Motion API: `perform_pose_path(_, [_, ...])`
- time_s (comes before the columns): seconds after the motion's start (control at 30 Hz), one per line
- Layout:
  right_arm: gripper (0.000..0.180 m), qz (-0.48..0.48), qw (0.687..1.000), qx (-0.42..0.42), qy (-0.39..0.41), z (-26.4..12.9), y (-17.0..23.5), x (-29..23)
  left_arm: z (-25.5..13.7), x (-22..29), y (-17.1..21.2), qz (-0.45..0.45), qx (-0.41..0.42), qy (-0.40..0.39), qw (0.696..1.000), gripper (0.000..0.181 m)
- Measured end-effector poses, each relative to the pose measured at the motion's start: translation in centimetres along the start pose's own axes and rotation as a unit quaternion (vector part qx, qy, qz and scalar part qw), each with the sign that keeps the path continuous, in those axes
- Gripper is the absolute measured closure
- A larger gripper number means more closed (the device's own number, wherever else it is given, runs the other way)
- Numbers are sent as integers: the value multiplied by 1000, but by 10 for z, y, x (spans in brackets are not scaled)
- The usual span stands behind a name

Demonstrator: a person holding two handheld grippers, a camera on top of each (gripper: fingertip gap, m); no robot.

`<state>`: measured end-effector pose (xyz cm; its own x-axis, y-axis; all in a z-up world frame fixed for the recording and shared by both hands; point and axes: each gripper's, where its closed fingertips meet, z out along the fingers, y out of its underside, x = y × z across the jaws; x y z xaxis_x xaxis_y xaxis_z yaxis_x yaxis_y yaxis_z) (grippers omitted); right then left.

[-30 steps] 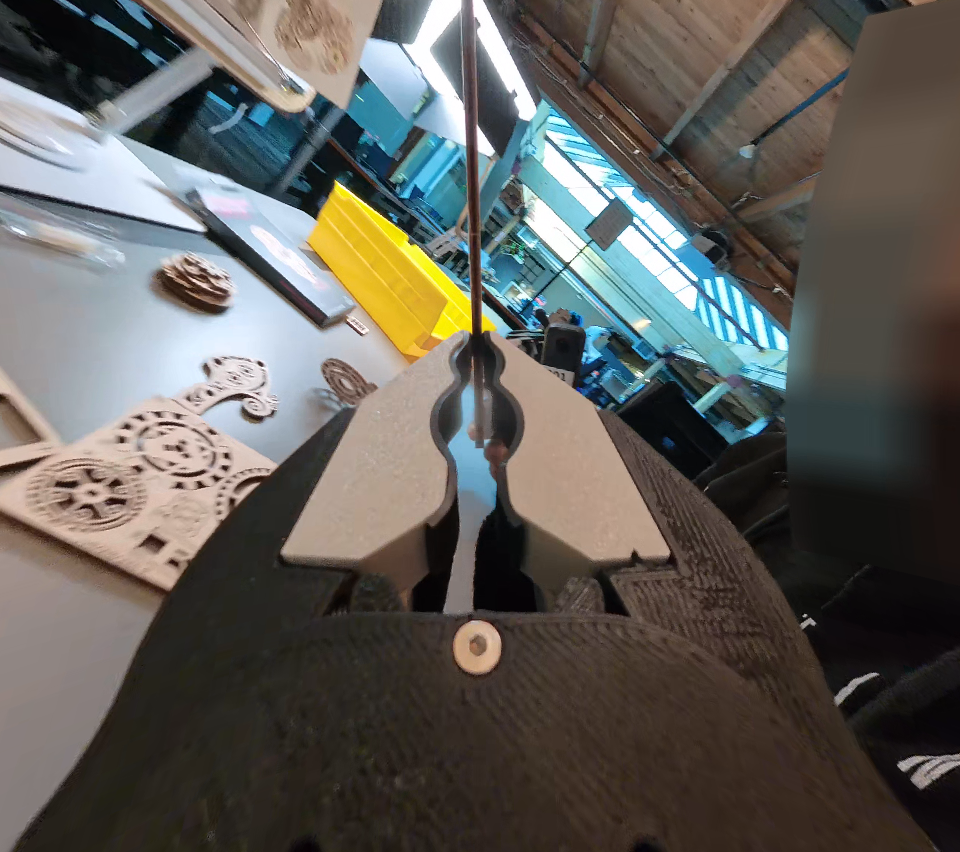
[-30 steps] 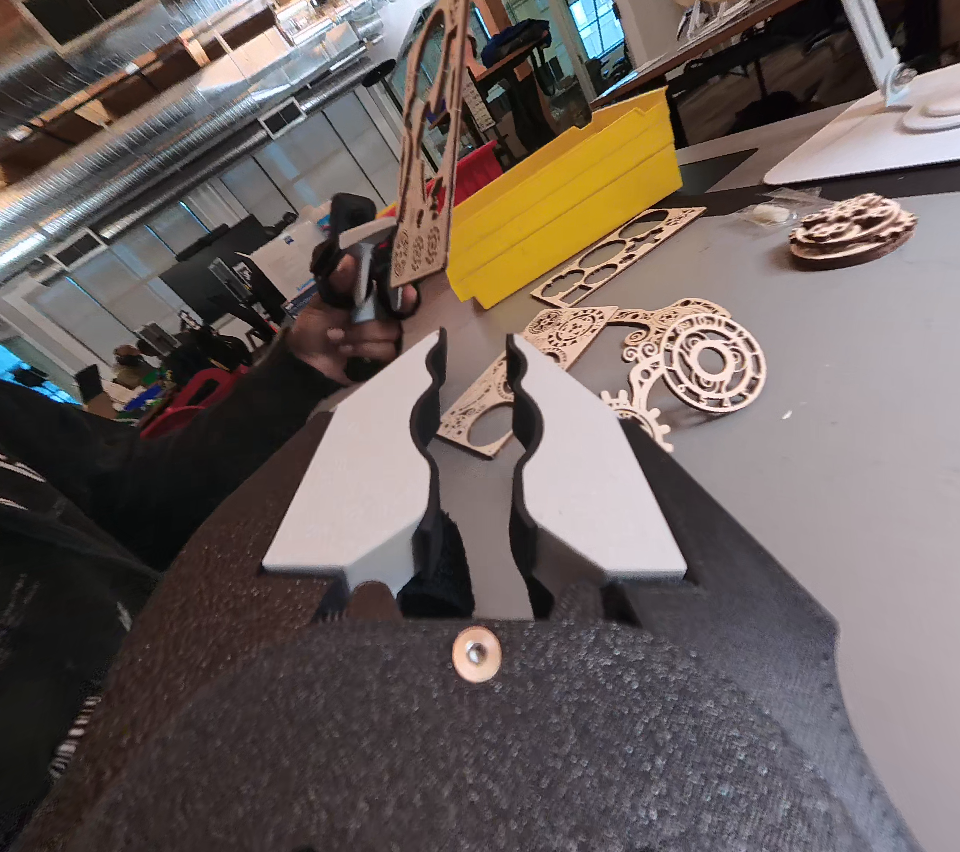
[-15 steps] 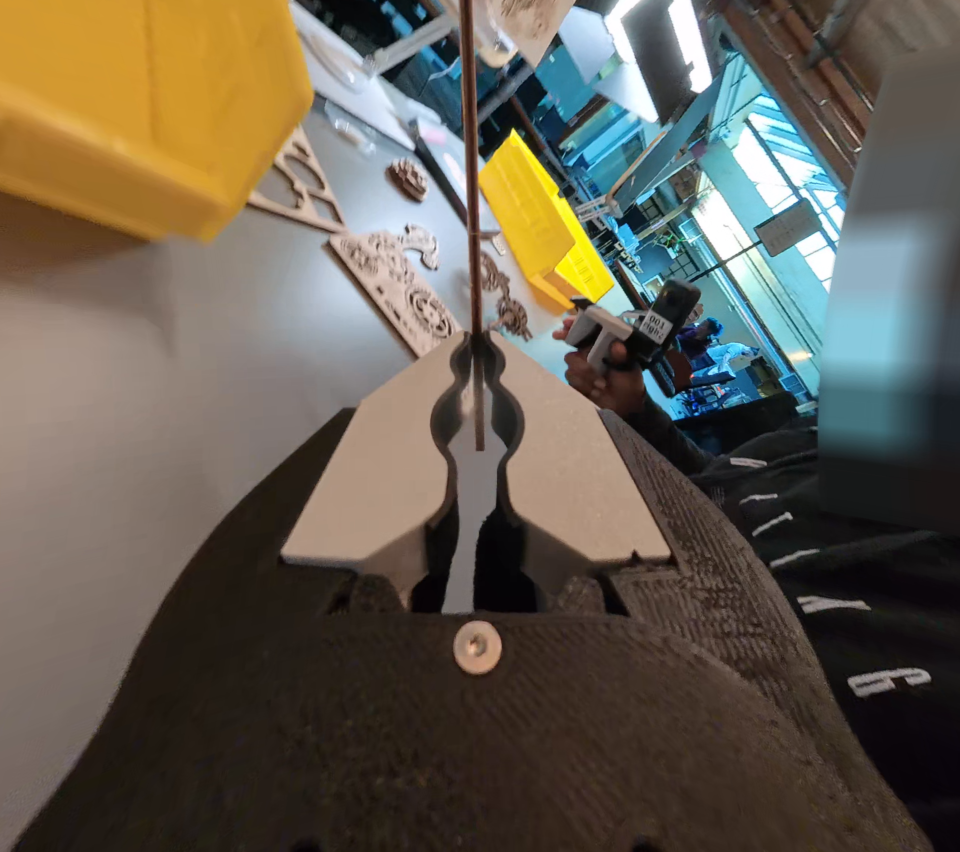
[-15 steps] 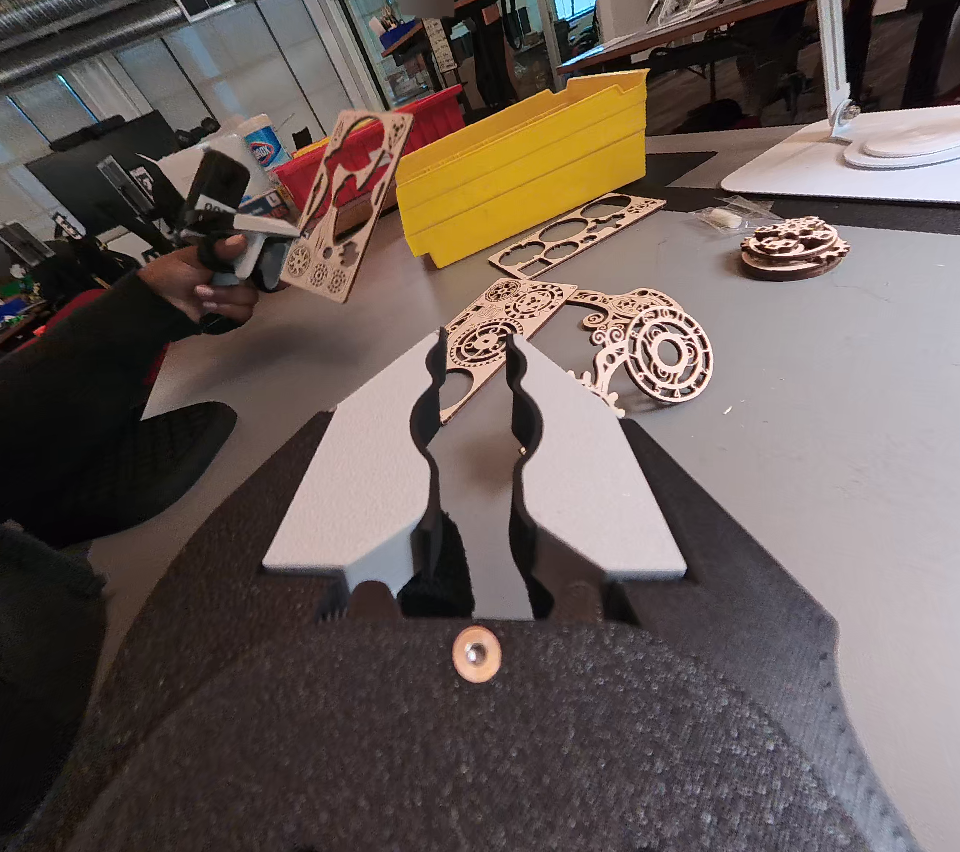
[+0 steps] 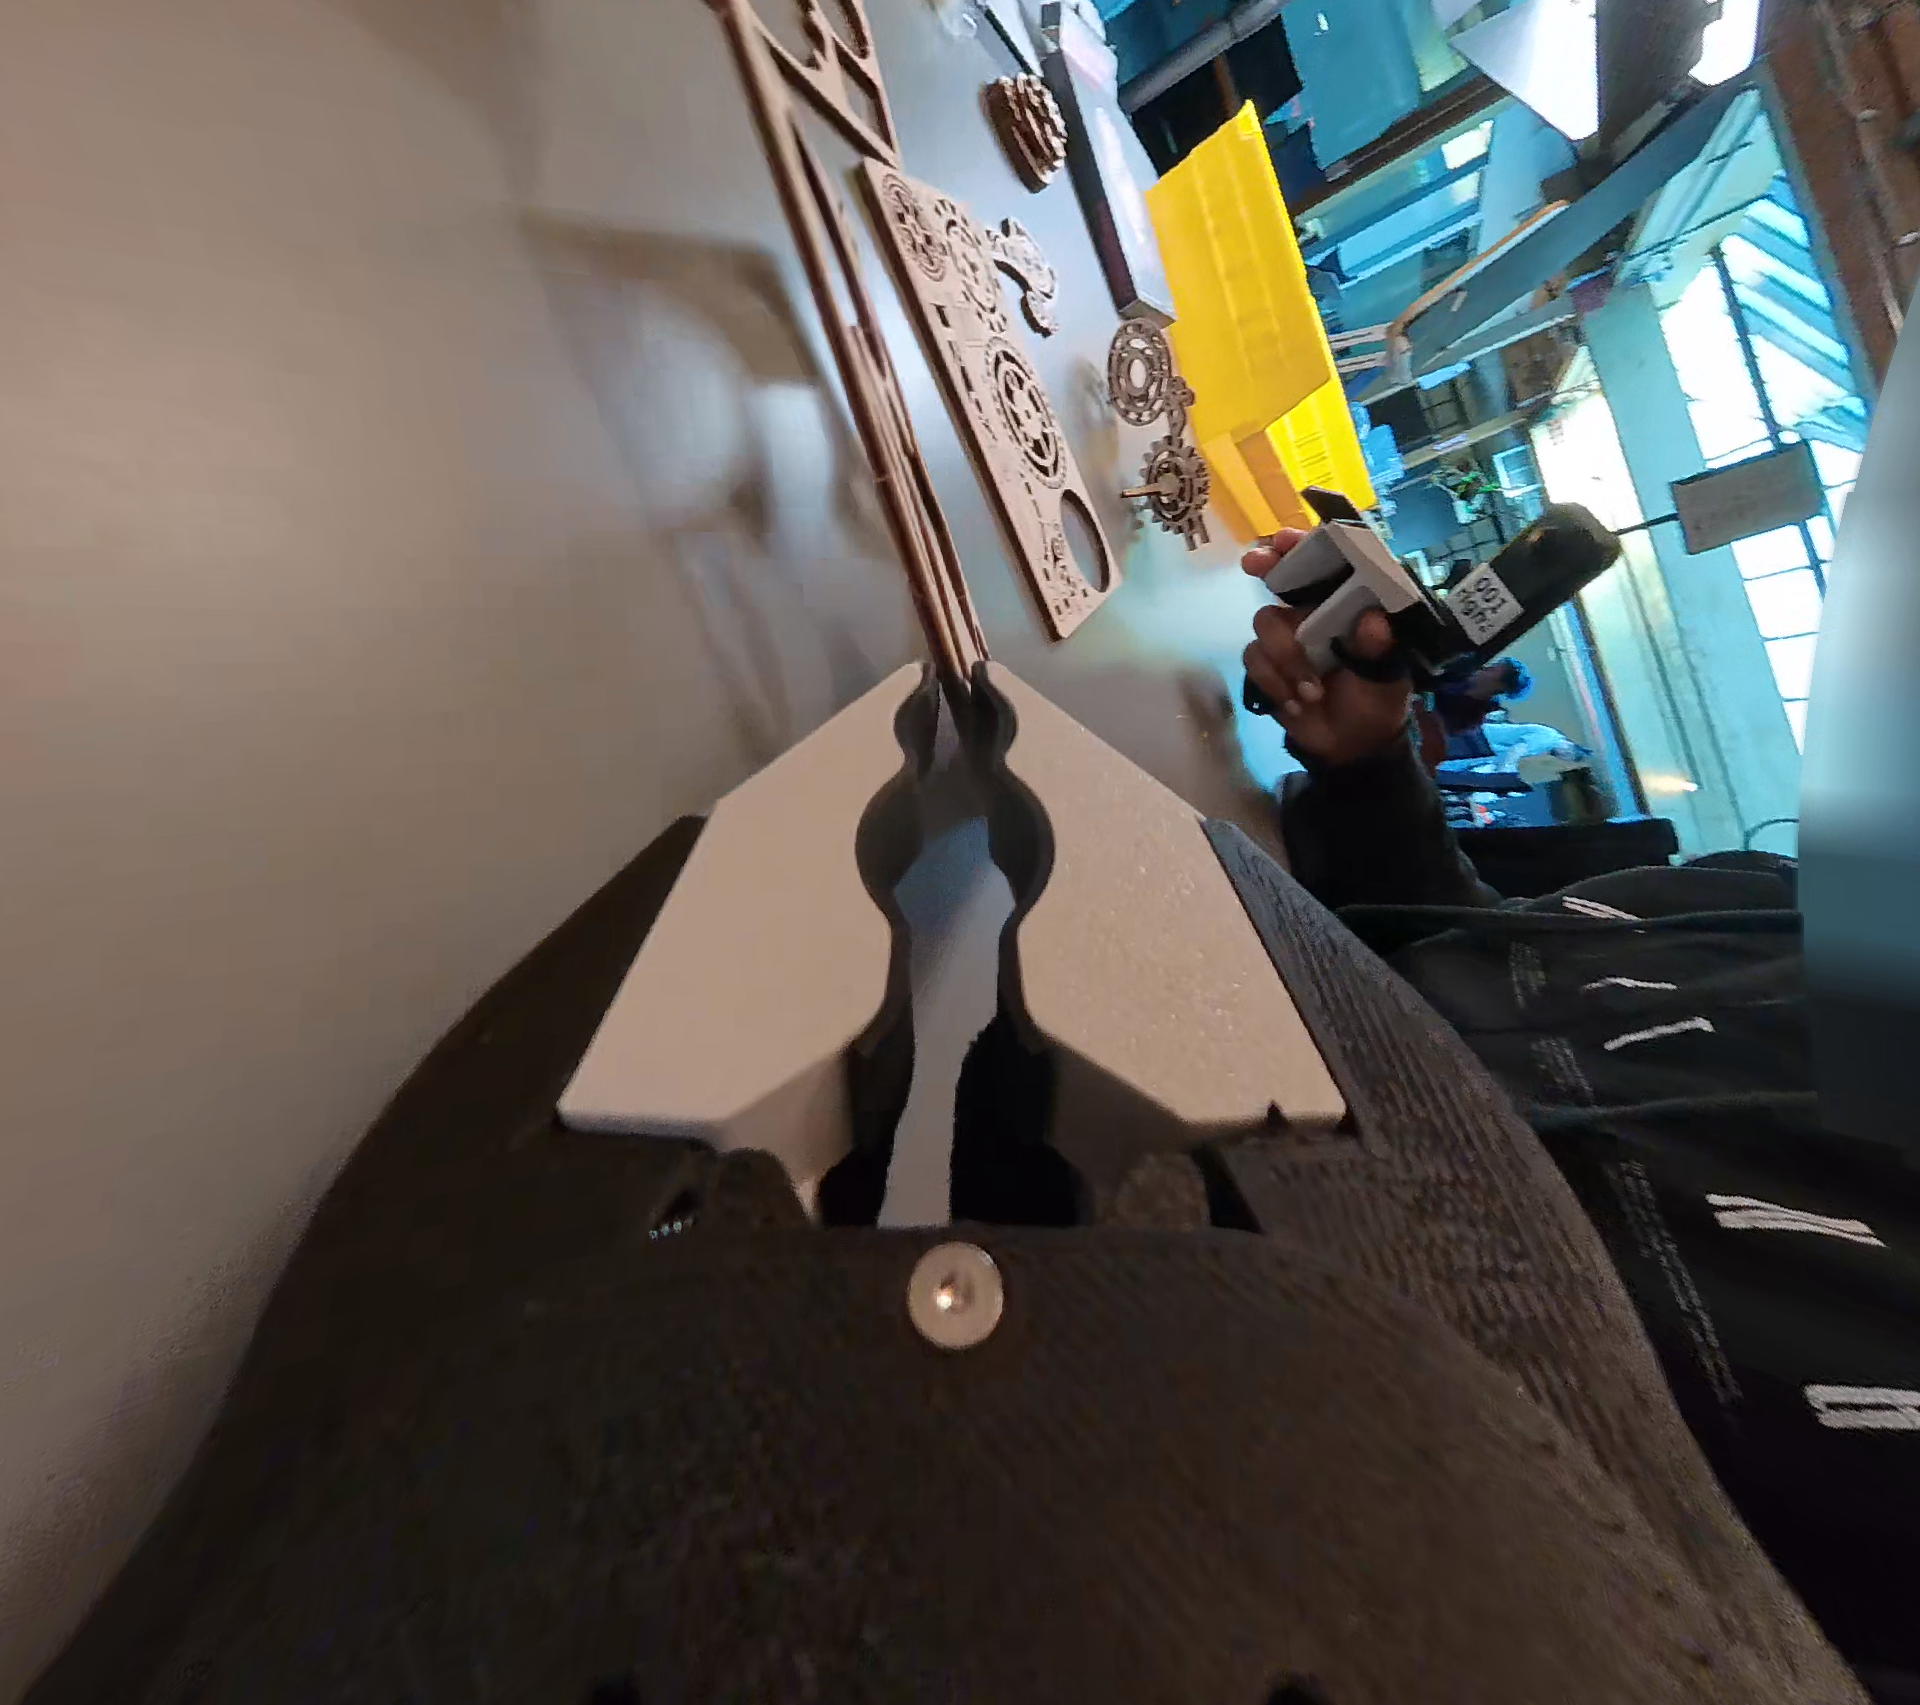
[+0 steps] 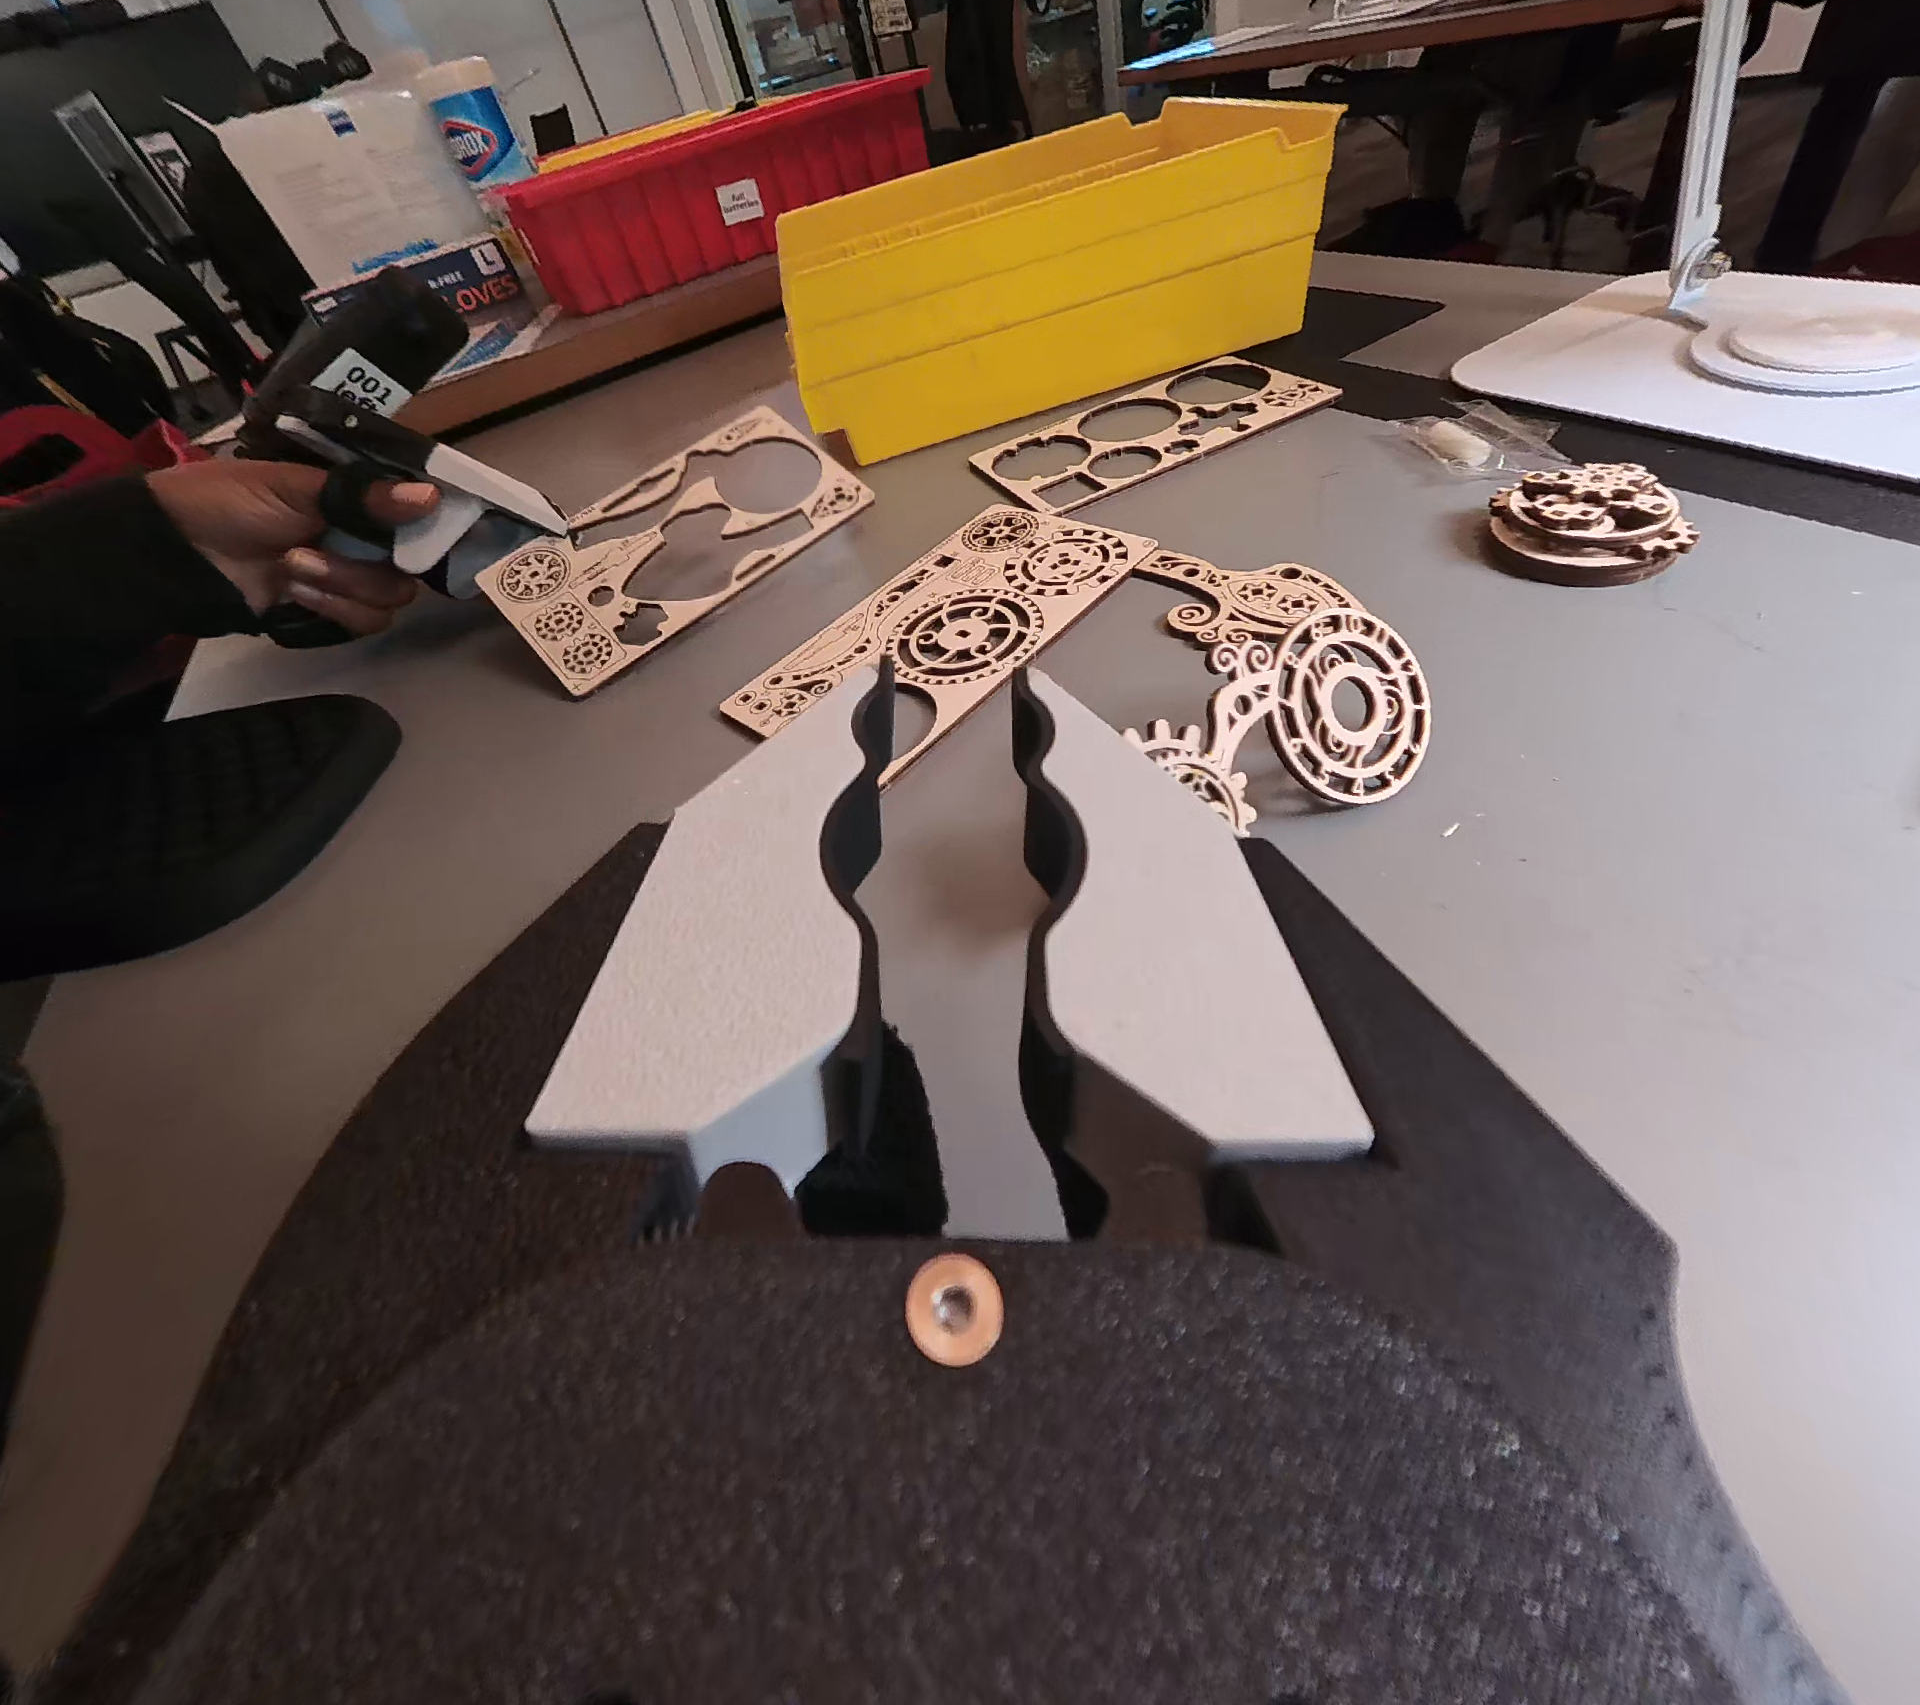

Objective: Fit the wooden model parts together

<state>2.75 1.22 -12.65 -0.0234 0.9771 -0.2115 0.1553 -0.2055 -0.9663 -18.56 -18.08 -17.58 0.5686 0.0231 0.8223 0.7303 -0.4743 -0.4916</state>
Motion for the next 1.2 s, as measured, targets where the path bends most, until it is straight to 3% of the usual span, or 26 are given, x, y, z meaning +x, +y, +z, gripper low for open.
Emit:
perform_pose_path(0.13, [160, 2, 1000, -1, -2, 0, 1, -1, -3, -9, -3, 17, 11, -37, 999, 175])
perform_pose_path(0.27, [160, 4, 1000, -2, -4, 0, 1, -1, -12, -18, -9, 48, 25, -91, 994, 149])
perform_pose_path(0.43, [160, 4, 1000, -4, -7, 1, 2, -2, -17, -10, -19, 155, 18, -145, 977, 133])
perform_pose_path(0.73, [160, 1, 1000, -9, -11, 3, 5, -4, 56, 35, 16, 369, -108, -83, 919, 144])
perform_pose_path(1.2, [161, 10, 1000, -7, -19, 3, 5, -3, 141, 45, 49, 497, -219, -54, 838, 148])
